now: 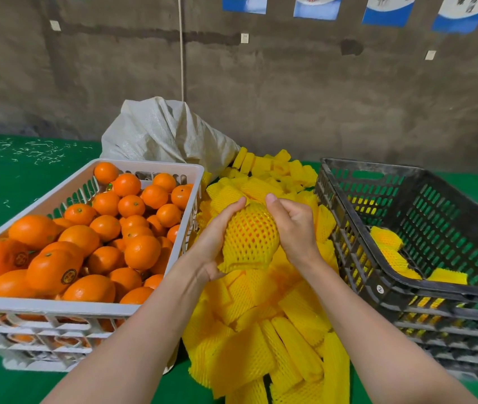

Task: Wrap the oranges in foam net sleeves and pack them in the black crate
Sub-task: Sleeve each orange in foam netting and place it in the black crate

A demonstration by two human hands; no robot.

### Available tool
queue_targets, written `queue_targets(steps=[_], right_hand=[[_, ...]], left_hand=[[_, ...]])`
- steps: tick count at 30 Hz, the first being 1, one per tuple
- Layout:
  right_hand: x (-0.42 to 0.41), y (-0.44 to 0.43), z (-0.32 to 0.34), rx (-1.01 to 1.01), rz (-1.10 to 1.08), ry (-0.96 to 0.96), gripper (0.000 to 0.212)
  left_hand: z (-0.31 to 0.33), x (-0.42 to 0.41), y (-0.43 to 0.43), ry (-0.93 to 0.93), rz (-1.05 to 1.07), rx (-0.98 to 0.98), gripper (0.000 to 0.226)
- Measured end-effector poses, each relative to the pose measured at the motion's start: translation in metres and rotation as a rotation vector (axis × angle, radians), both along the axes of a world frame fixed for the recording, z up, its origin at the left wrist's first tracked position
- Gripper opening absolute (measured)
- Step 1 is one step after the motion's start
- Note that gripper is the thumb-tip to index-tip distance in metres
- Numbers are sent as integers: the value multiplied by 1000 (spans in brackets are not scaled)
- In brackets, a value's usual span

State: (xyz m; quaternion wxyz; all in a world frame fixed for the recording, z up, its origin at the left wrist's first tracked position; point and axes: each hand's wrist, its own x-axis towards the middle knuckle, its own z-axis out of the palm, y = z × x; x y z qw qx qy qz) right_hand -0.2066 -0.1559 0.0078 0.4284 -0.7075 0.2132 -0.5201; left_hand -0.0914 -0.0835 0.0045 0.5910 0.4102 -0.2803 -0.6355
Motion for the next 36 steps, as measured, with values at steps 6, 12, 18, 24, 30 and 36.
queue_targets(steps=[6,12,18,24,30,36], right_hand=[[3,1,2,111,105,30,51],[-7,3,-10,240,141,194,57],[-7,11,-20,387,-43,146,54],[-9,15,-31,899,-53,-26,33],[-8,30,-30,888,178,-88,49],[-10,29,-28,897,247,-142,37]], left_hand=[[5,5,4,-6,-106,77,69],[3,4,-2,-542,97,168,78],[-4,0,-5,-501,150,131,63],[-25,-23,-6,-386,497,58,42],[-25,-27,-5,-364,663,-126,37],[-25,-22,2,-550,622,-386,52]])
